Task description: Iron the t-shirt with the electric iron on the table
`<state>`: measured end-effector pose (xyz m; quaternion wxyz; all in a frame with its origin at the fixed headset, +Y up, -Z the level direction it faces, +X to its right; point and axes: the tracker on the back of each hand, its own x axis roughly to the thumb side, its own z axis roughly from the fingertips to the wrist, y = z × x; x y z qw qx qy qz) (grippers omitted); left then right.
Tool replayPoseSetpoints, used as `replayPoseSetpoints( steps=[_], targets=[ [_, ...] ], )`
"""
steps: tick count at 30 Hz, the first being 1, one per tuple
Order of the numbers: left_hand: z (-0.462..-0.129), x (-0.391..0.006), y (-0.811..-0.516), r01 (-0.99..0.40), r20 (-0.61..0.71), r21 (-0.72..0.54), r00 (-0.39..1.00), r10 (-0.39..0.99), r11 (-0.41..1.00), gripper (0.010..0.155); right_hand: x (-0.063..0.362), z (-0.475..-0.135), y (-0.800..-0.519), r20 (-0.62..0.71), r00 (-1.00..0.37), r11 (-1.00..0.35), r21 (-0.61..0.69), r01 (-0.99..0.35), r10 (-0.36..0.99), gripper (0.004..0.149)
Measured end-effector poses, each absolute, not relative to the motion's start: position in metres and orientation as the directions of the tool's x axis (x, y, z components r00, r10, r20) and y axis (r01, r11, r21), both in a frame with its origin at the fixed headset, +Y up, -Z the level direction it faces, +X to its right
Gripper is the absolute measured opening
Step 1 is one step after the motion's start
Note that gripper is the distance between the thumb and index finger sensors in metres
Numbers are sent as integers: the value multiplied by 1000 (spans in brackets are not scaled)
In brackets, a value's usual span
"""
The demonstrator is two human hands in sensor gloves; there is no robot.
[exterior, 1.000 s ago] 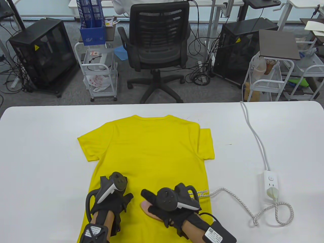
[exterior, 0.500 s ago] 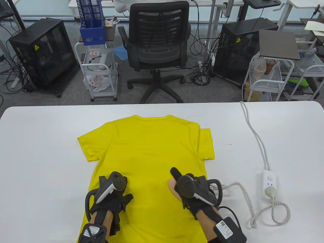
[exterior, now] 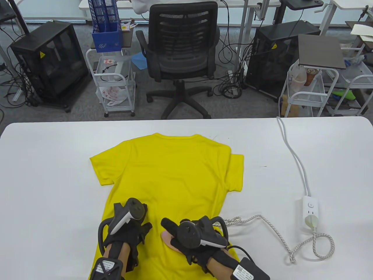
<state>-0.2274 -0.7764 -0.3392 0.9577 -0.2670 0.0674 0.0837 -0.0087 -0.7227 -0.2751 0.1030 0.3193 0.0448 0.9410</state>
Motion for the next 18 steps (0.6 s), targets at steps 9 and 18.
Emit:
replayPoseSetpoints(
  steps=[9, 18],
  targets=[
    [-339, -228, -777, -202, -172, -494, 976, 133, 845, 73, 37, -307, -723, 399, -911, -993, -8, -118, 105, 63],
    [-339, -222, -776, -180, -129, -508, 983, 132, 842, 76, 97, -335, -720, 149, -972, -983, -1, -185, 182, 64]
  ],
)
